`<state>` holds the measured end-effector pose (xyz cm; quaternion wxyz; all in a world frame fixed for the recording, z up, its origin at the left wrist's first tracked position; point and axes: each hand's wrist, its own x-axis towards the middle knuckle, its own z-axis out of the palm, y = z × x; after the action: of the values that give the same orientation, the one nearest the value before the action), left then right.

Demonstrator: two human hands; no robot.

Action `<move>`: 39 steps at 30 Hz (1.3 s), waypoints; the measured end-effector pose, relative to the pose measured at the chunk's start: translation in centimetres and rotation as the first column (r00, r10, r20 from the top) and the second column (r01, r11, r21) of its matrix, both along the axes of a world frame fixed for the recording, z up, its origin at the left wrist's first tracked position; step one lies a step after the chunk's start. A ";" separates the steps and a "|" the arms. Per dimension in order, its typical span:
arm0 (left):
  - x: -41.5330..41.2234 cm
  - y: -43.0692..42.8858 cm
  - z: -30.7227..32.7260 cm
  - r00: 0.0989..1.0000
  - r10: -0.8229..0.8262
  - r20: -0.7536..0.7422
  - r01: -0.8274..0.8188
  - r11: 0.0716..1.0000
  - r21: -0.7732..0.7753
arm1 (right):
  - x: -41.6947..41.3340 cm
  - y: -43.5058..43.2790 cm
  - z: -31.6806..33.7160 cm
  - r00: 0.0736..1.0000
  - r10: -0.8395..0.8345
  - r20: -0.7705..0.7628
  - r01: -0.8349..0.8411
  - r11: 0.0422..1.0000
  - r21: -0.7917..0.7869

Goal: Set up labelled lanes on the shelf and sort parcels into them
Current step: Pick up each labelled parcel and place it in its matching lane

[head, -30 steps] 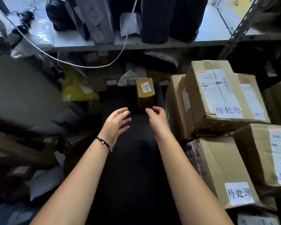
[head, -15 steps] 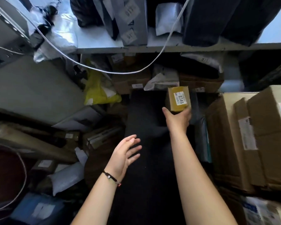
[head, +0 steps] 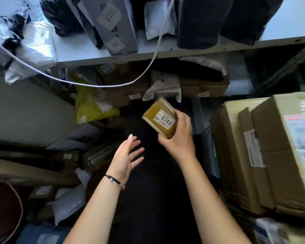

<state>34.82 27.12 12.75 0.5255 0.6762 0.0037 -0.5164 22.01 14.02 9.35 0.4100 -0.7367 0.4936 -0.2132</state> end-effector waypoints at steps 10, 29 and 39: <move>0.2 0.4 7.3 0.996 -0.040 0.083 0.051 0.989 -0.141 | -2.9 4.9 6.1 0.987 0.157 -0.018 -0.151 0.898 -0.412; -1.2 13.3 17.6 0.899 -0.406 0.165 0.435 0.788 -0.436 | -7.0 20.5 14.9 0.934 -0.109 0.339 0.227 0.917 -0.328; -8.5 18.0 13.9 0.754 -0.655 0.049 0.592 0.645 -0.483 | -18.4 28.1 15.5 0.629 -0.477 0.614 0.342 0.879 0.332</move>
<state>26.36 45.10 26.69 0.4608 0.4518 -0.3208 -0.6932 3.59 42.15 24.83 0.5679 -0.4332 0.4809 -0.5084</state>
